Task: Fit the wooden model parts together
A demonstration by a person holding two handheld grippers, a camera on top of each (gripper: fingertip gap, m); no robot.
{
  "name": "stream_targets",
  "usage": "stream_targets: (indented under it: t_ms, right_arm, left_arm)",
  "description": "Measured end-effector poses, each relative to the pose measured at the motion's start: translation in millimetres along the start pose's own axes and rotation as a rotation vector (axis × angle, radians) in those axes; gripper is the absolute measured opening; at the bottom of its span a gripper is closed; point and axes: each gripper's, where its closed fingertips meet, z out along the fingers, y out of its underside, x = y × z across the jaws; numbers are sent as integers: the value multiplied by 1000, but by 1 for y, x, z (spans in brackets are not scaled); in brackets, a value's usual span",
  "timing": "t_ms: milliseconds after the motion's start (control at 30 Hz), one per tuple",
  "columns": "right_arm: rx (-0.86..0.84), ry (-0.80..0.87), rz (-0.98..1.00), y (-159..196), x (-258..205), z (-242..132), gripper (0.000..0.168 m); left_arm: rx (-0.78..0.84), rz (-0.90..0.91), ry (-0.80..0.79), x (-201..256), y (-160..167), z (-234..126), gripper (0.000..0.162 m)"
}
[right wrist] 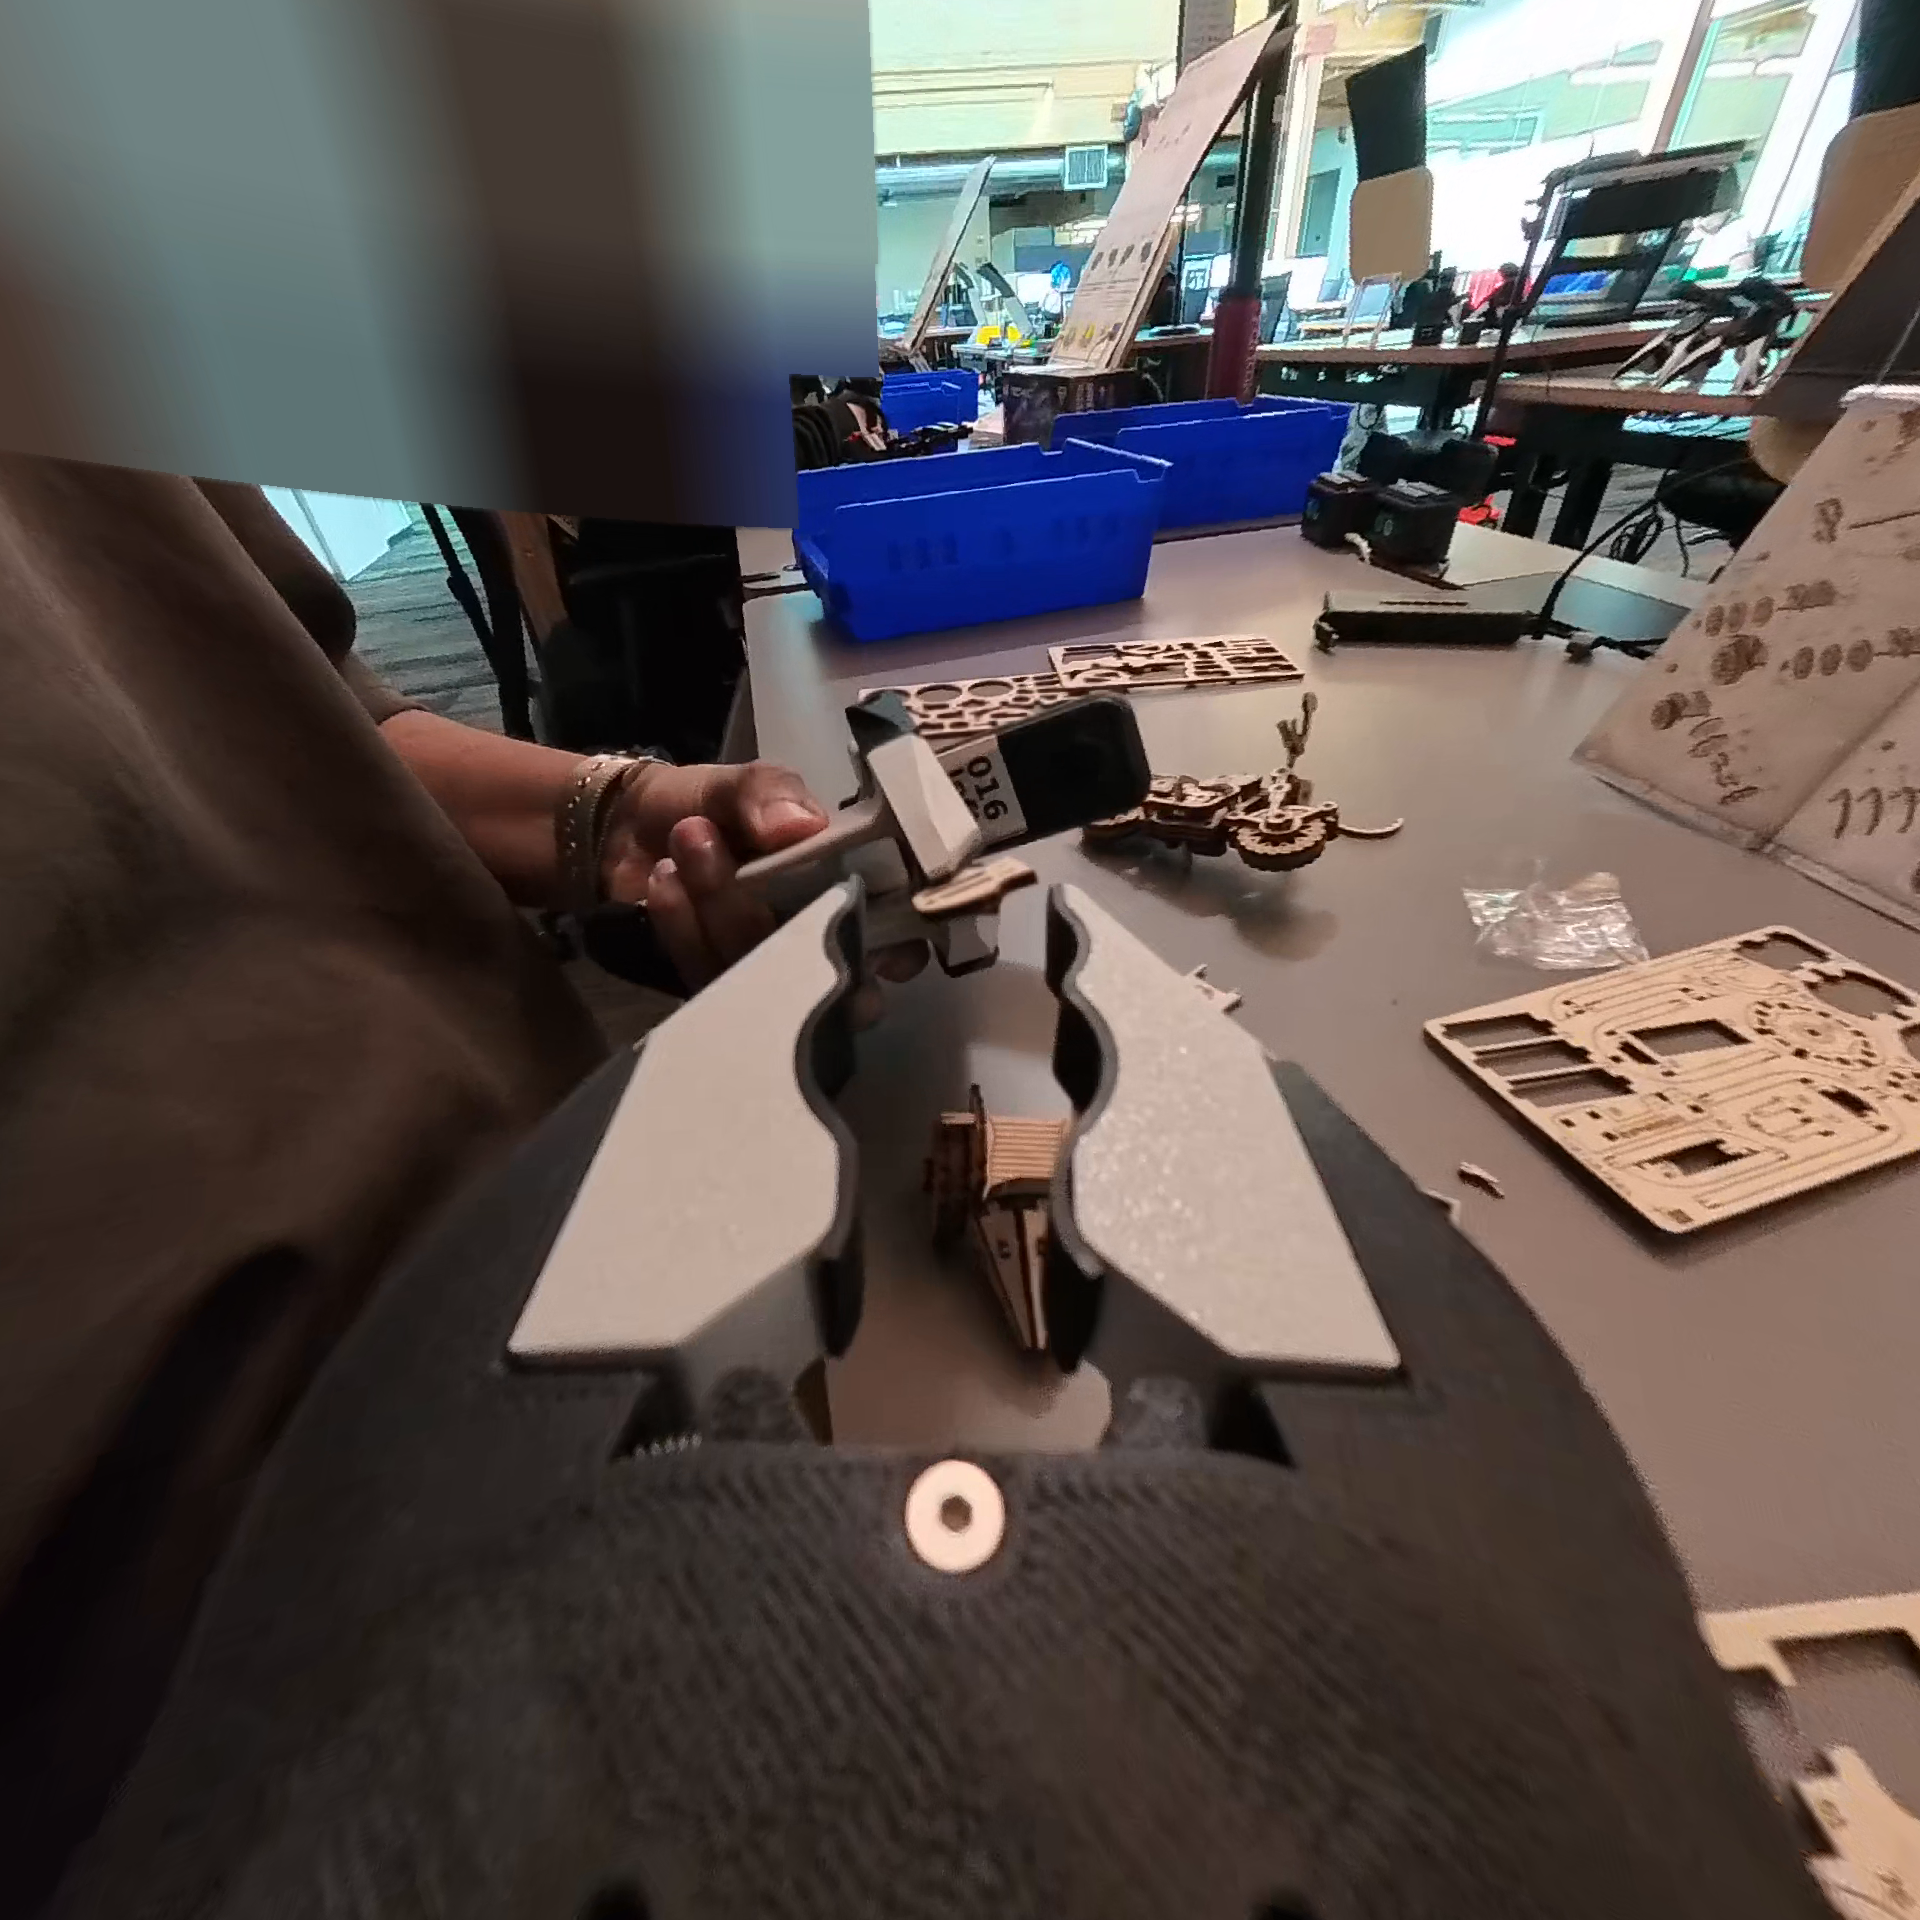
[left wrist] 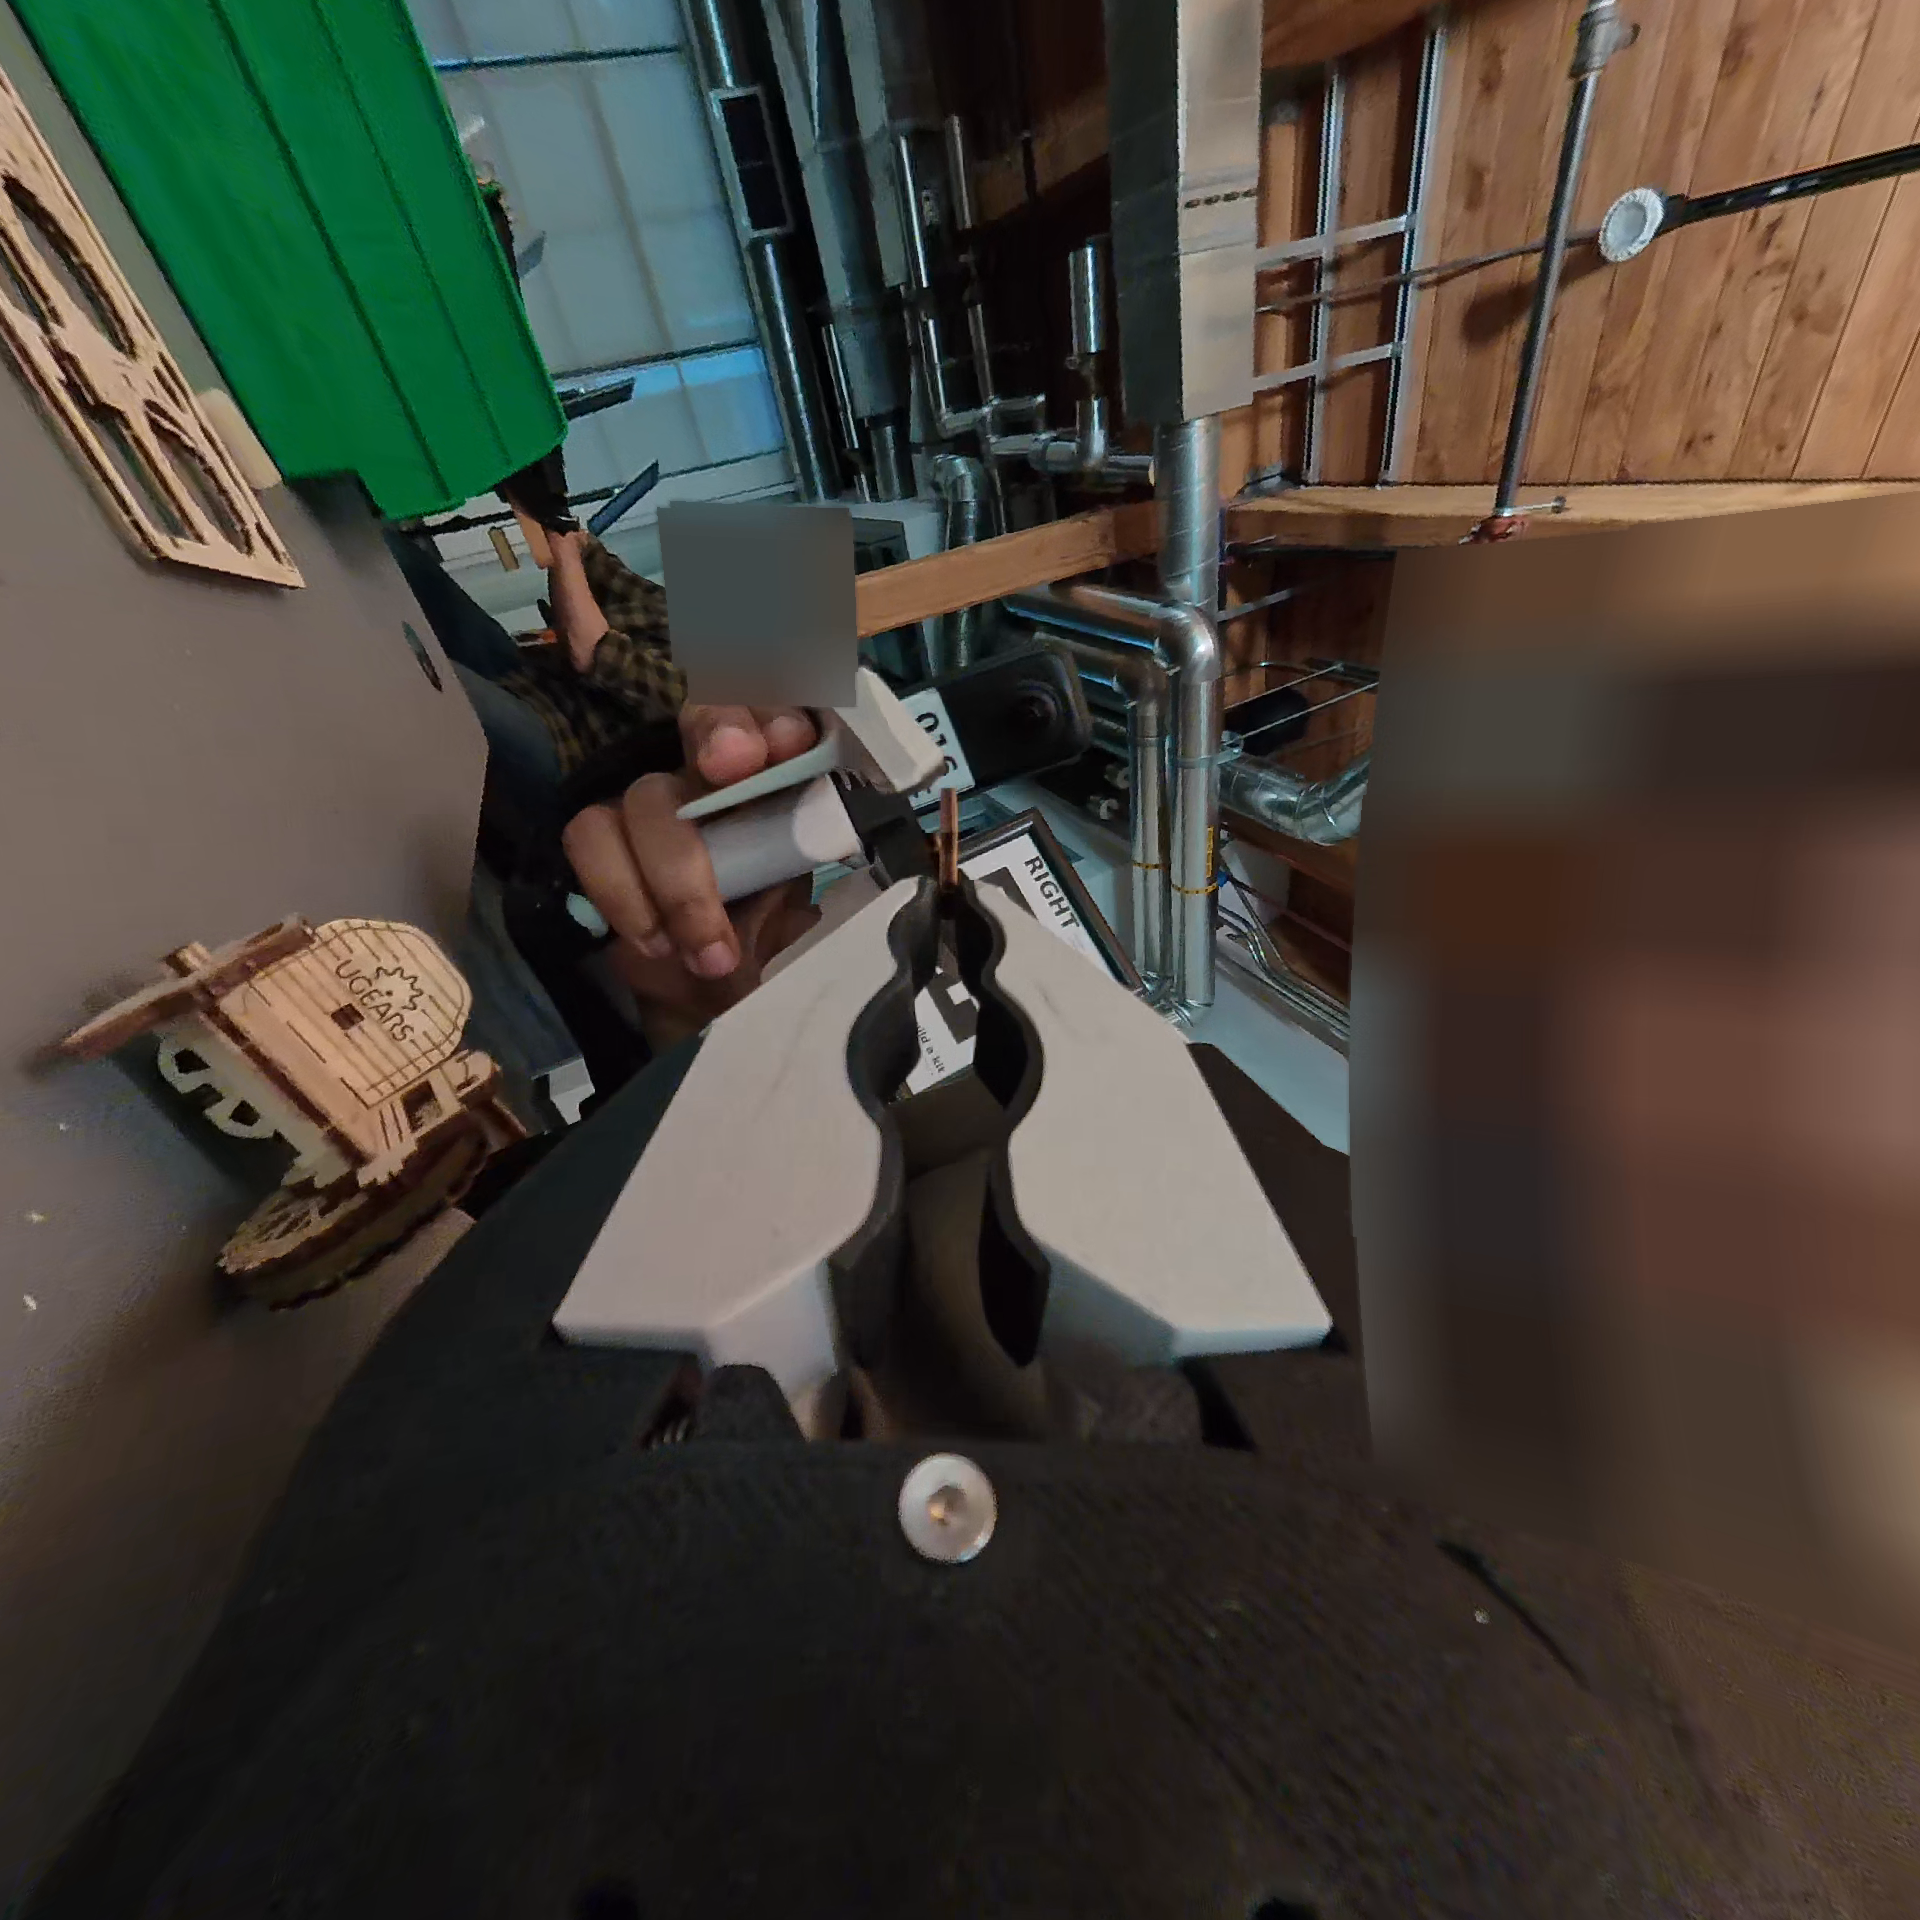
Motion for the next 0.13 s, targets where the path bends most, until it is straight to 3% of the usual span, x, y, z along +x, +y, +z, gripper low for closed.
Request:
stream_targets:
  t_ms: [33,133]
  right_arm:
    - [0,-6,5,0,-1,1,31]
    - [3,18,7,-2,2,-1,20]
  left_arm:
    - [-2,-2,-1,-1,1,1,0]
    - [0,-7,8,1,1,1,0]
